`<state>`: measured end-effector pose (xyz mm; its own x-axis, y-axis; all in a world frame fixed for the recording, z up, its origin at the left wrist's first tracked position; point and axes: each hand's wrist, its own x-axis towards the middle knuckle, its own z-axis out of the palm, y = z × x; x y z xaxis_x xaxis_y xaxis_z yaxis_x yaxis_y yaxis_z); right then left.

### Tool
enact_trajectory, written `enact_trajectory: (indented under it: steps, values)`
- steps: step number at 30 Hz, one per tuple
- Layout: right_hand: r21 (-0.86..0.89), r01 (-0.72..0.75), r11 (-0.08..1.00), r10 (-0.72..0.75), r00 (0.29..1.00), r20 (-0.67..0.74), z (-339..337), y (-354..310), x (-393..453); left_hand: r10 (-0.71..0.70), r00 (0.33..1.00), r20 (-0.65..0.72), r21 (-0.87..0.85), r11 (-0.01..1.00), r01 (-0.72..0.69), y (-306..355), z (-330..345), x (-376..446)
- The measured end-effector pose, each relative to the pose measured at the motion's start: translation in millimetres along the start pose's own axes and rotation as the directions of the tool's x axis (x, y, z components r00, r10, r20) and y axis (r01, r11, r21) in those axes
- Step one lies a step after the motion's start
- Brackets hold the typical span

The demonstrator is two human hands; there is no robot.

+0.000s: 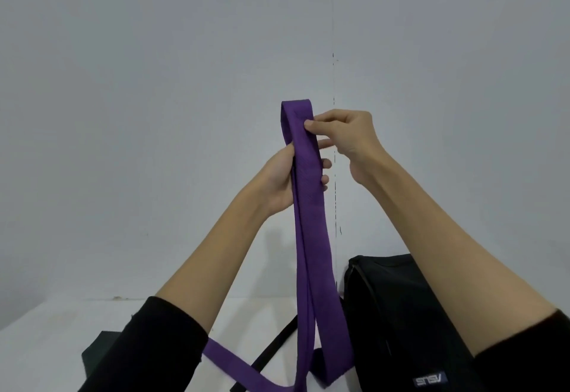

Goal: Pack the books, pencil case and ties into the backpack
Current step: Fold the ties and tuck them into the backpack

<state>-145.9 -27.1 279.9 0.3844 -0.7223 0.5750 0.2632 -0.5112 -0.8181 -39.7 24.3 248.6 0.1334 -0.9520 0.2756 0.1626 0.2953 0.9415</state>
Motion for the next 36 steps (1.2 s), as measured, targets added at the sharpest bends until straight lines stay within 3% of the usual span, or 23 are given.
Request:
enact_trajectory:
  steps: [4,8,10,12,13,14,17,22,26,32,36]
  values:
    - [-0.002,0.013,1.000,-0.013,1.000,-0.002,-0.9,1.0,0.5,0.004,0.999,-0.031,-0.070,0.998,-0.007,0.1,0.6,3.0]
    - [-0.051,-0.019,0.998,0.018,1.000,-0.019,-1.3,17.9,-3.0,0.129,0.986,-0.105,-0.029,0.991,-0.133,12.5,8.8,4.5]
    - [-0.069,-0.081,0.994,0.094,0.974,0.207,-4.2,30.9,-9.1,0.183,0.972,-0.146,-0.005,0.983,-0.185,21.9,11.0,7.3]
    - [-0.041,-0.140,0.989,0.143,0.866,0.479,-6.0,44.2,-20.6,0.178,0.966,-0.185,-0.039,0.981,-0.188,30.5,10.9,10.1]
    - [-0.014,-0.151,0.988,0.134,0.827,0.546,-5.7,49.0,-25.4,0.165,0.967,-0.193,-0.061,0.982,-0.179,34.1,10.0,10.6]
    - [0.011,-0.152,0.988,0.120,0.826,0.551,-3.9,51.8,-27.5,0.153,0.970,-0.190,-0.072,0.983,-0.170,36.1,8.9,10.7]
    - [0.118,-0.133,0.984,0.074,0.911,0.406,3.9,48.5,-22.9,0.122,0.980,-0.158,0.009,0.992,-0.122,27.6,0.0,9.4]
    - [0.240,-0.084,0.967,0.038,0.981,0.188,8.4,28.1,-0.4,0.039,0.996,0.080,0.043,0.998,-0.042,-10.4,-3.3,-7.0]
    - [0.222,-0.067,0.973,0.033,0.987,0.156,8.3,13.2,15.5,-0.043,0.992,0.115,0.271,0.963,0.010,-34.9,-3.0,-18.0]
    - [0.012,-0.139,0.990,0.130,0.953,0.273,4.5,18.2,27.0,0.007,1.000,-0.014,-0.039,0.999,-0.007,-16.0,-2.2,-12.9]
    - [-0.031,-0.238,0.971,0.225,0.860,0.458,2.3,40.4,9.2,0.013,0.985,-0.173,-0.250,0.967,-0.056,10.4,-7.1,-3.0]
